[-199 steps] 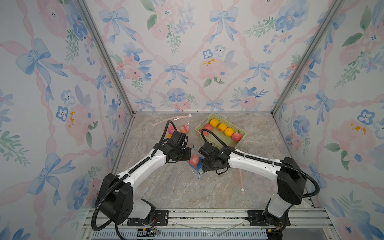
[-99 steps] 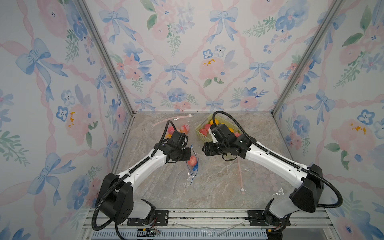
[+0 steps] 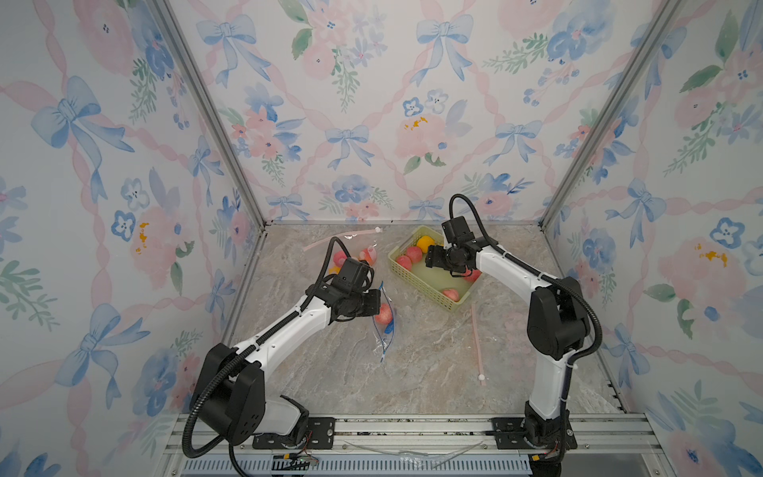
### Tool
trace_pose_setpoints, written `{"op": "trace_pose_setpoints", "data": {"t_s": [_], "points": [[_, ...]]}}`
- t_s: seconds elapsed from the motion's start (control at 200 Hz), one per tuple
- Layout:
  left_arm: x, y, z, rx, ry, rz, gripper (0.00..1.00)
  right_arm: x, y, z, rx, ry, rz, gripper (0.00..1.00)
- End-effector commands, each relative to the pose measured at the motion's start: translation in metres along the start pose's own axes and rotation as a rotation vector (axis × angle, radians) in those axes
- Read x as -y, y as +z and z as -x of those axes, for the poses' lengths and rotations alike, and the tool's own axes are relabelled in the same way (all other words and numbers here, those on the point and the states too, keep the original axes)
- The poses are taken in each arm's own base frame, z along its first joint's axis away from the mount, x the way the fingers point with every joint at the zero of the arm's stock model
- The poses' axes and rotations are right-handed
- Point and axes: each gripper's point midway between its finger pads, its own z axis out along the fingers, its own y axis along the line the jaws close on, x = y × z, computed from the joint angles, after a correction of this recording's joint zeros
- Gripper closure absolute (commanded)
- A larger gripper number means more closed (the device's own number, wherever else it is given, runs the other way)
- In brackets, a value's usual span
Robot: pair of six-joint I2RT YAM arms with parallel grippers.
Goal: Place the peach in a zip-top bag and seal the zipper
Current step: Pick up the peach from the basket.
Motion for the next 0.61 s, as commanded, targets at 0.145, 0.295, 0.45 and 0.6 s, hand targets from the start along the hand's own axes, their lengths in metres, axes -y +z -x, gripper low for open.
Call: {"op": "trace_pose_setpoints", "data": {"t_s": [0.145, 0.295, 0.45, 0.6], "points": [[0.003, 0.002, 0.012, 0.034, -0.018, -0.009, 1.0, -0.037, 0.049, 0.037, 0.061, 0.168, 0.131, 0.11], [0.003, 0.003, 0.011, 0.032, -0.017, -0.008, 1.0, -0.044, 0.072, 0.044, 0.073, 0.22, 0.147, 0.1], [0.002, 0.004, 0.01, 0.032, -0.021, -0.01, 1.0, -0.046, 0.087, 0.05, 0.079, 0.246, 0.139, 0.1], [0.002, 0.004, 0.009, 0.032, -0.024, -0.014, 1.0, -0.045, 0.1, 0.048, 0.061, 0.261, 0.129, 0.14]]}}
